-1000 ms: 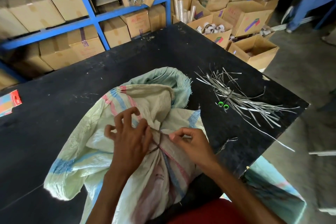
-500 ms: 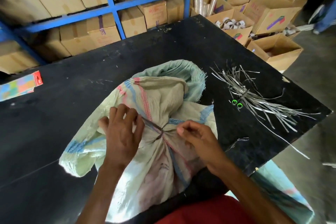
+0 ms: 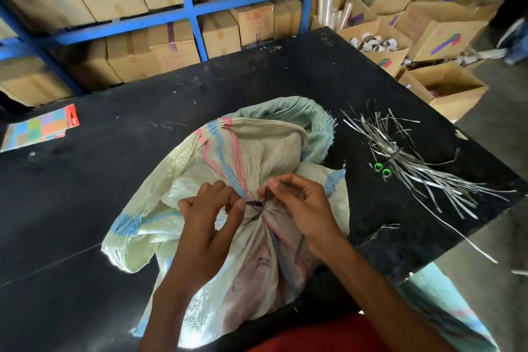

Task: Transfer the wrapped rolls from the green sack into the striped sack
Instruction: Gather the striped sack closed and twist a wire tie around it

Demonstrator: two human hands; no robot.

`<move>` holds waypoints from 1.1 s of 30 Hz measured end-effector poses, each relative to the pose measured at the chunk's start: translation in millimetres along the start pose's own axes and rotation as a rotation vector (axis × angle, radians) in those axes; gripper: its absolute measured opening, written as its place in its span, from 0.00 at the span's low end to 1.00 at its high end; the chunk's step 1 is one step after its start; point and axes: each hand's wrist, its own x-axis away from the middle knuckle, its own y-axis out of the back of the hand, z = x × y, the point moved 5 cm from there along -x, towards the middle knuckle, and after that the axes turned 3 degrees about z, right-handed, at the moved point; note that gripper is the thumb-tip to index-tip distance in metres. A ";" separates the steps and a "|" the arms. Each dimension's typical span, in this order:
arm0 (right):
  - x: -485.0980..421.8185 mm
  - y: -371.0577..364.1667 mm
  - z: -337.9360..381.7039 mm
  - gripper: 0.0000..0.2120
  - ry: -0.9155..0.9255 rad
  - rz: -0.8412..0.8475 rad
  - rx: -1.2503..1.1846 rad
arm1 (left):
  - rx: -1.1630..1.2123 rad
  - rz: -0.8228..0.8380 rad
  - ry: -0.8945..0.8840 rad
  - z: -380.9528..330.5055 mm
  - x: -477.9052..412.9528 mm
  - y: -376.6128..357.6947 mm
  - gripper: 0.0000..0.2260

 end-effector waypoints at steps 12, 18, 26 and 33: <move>6.0 2.6 2.4 0.08 0.081 0.139 0.145 | 0.020 0.045 0.015 -6.5 -7.1 -5.2 0.11; 9.2 2.8 2.8 0.09 0.222 0.125 0.379 | -0.101 0.132 -0.029 -10.5 -12.6 -4.6 0.10; 15.1 13.4 -10.0 0.08 0.042 -0.033 0.063 | -0.142 0.255 -0.074 -9.2 -30.5 -4.9 0.10; 18.7 43.2 9.6 0.08 -0.081 -0.053 0.405 | 0.724 0.003 0.286 27.2 -28.8 -13.9 0.18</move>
